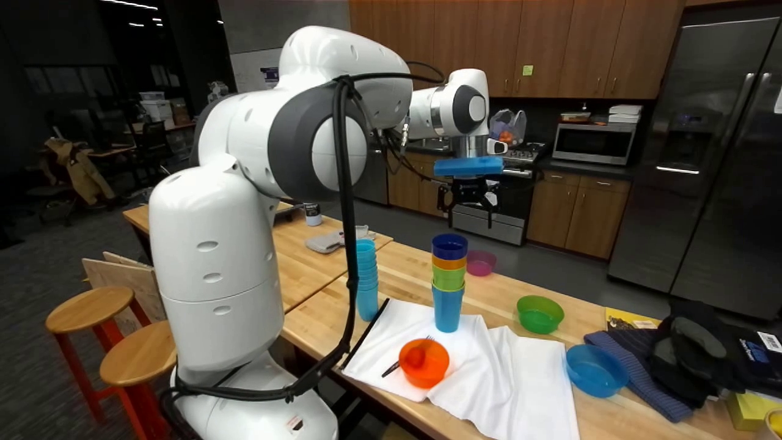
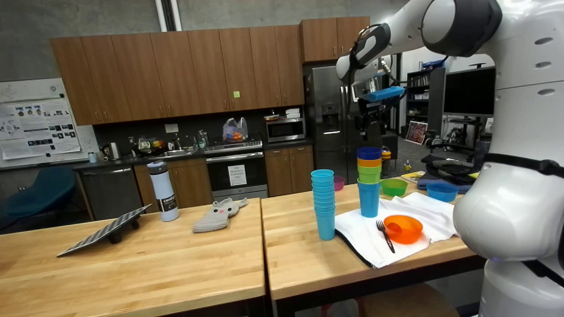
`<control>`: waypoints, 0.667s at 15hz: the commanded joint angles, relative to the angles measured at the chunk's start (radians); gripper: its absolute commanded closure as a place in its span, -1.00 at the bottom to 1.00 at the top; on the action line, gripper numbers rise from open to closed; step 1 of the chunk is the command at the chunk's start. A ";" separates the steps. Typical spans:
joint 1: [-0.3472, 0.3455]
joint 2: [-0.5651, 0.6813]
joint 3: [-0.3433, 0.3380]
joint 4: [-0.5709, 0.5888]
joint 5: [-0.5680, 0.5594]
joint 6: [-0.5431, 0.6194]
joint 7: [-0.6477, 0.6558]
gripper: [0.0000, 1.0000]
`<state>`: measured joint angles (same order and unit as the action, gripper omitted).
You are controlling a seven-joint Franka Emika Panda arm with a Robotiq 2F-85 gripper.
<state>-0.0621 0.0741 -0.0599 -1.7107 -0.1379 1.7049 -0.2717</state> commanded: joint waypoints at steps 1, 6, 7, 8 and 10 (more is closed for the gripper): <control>-0.003 -0.070 0.000 -0.076 -0.010 0.016 -0.014 -1.00; -0.011 -0.107 -0.010 -0.156 -0.012 0.012 -0.007 -1.00; -0.015 -0.113 -0.016 -0.173 -0.015 0.010 -0.006 -1.00; -0.022 -0.122 -0.023 -0.190 -0.013 0.011 -0.009 -1.00; -0.034 -0.141 -0.038 -0.232 -0.013 0.020 -0.006 -1.00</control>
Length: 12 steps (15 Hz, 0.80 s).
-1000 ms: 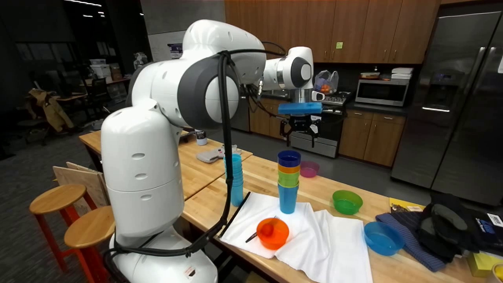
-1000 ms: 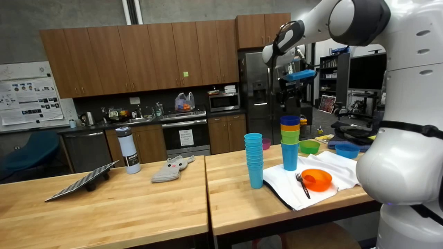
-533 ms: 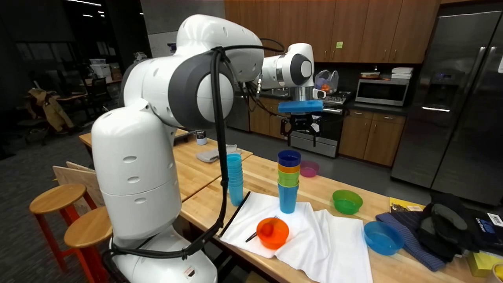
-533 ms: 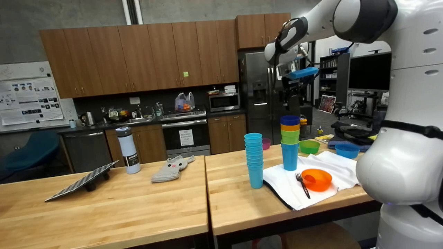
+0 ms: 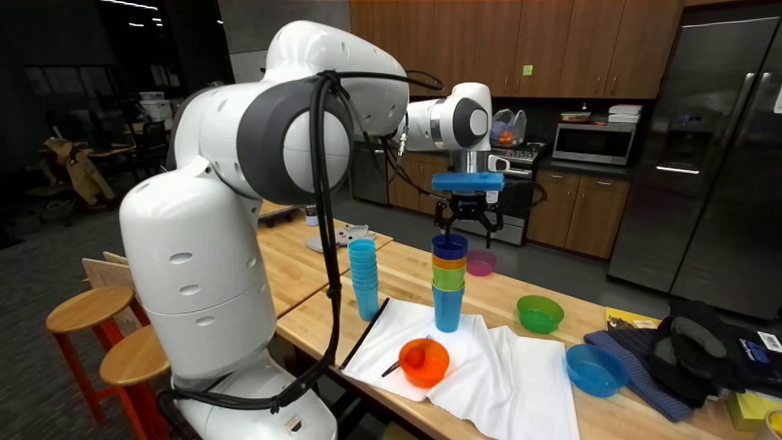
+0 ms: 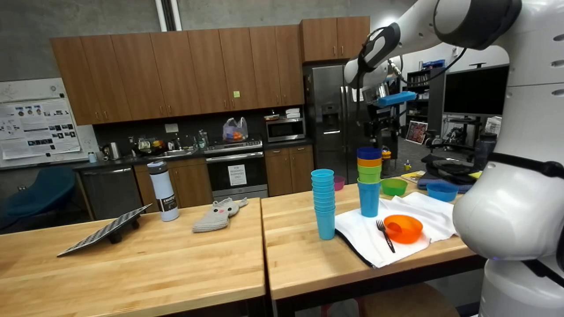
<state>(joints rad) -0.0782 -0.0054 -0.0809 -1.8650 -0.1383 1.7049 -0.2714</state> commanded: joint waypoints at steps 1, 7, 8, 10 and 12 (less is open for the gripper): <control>-0.023 -0.068 -0.024 -0.088 -0.015 0.016 -0.009 -1.00; -0.037 -0.120 -0.048 -0.162 -0.021 0.034 -0.029 -1.00; -0.034 -0.132 -0.046 -0.174 -0.022 0.042 -0.024 -1.00; -0.031 -0.146 -0.044 -0.180 -0.033 0.051 -0.029 -1.00; -0.022 -0.153 -0.035 -0.179 -0.039 0.068 -0.020 -1.00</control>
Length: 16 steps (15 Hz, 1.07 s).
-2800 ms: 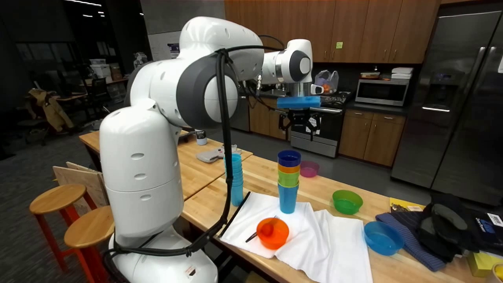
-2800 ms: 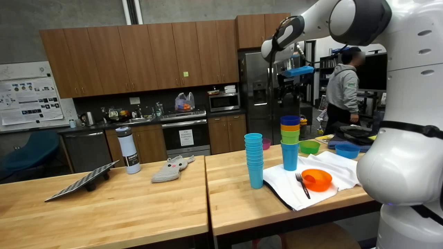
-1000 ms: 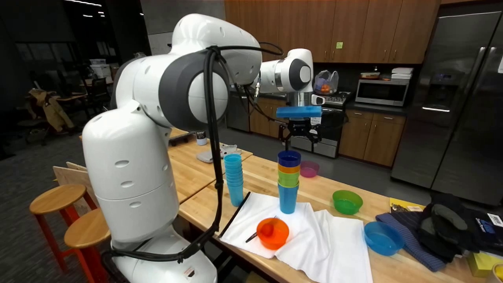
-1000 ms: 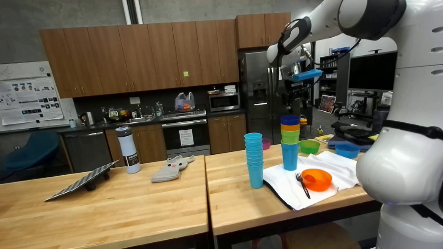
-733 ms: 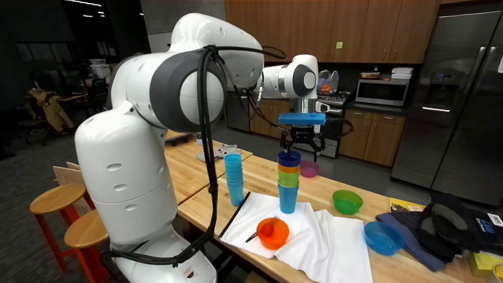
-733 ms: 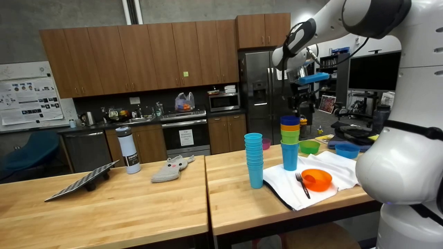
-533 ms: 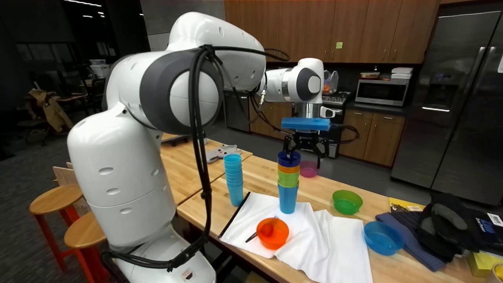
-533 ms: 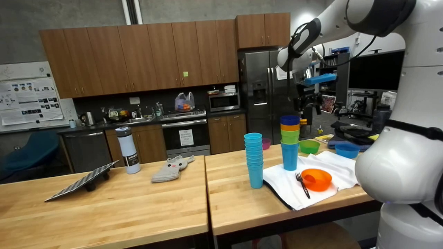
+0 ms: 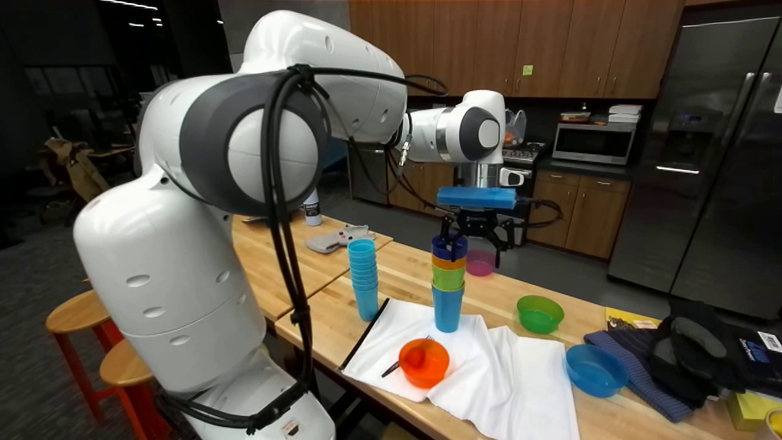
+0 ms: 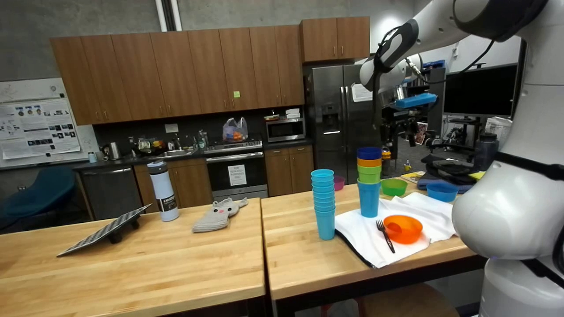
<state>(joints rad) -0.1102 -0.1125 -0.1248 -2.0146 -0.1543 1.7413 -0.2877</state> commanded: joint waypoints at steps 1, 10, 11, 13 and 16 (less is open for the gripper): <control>0.017 -0.016 0.018 0.010 -0.024 0.041 0.005 -1.00; 0.053 0.025 0.050 0.033 -0.011 0.172 -0.010 -1.00; 0.050 0.035 0.047 0.046 -0.013 0.173 -0.022 -1.00; 0.051 0.034 0.051 0.034 -0.011 0.181 -0.009 -1.00; 0.043 0.025 0.041 0.015 -0.013 0.185 -0.016 -1.00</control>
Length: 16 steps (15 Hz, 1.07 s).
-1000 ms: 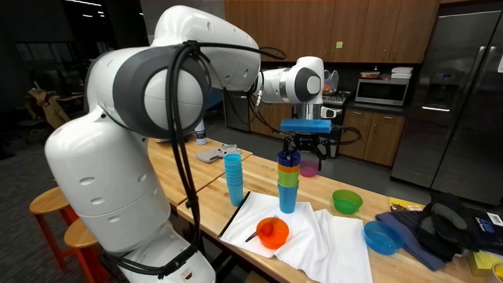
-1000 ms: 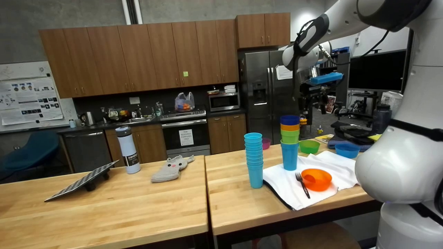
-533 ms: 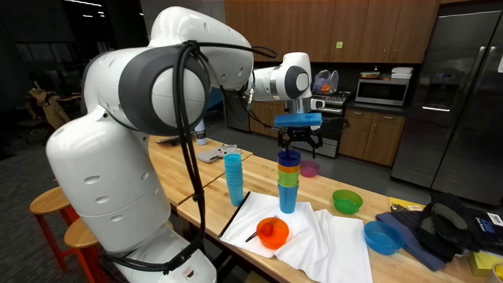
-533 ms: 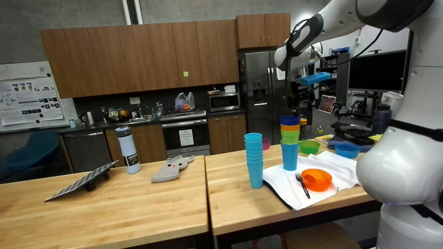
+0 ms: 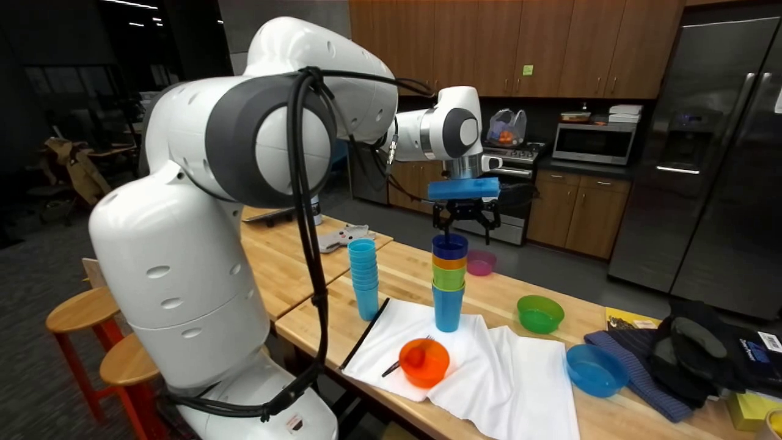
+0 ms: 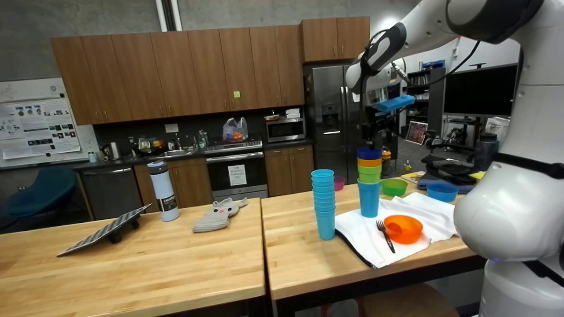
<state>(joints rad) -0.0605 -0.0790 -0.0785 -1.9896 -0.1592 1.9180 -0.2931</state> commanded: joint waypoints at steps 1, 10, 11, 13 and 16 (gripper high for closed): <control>-0.011 -0.009 -0.010 -0.010 -0.008 0.008 -0.022 -1.00; -0.012 -0.001 -0.008 -0.012 -0.020 0.025 -0.020 -1.00; -0.014 0.004 -0.010 -0.007 -0.022 0.029 -0.027 -1.00; -0.009 0.024 -0.004 0.013 -0.023 0.023 -0.012 -1.00; -0.008 0.034 -0.002 0.017 -0.025 0.030 -0.016 -1.00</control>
<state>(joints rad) -0.0696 -0.0572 -0.0832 -1.9856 -0.1655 1.9385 -0.3060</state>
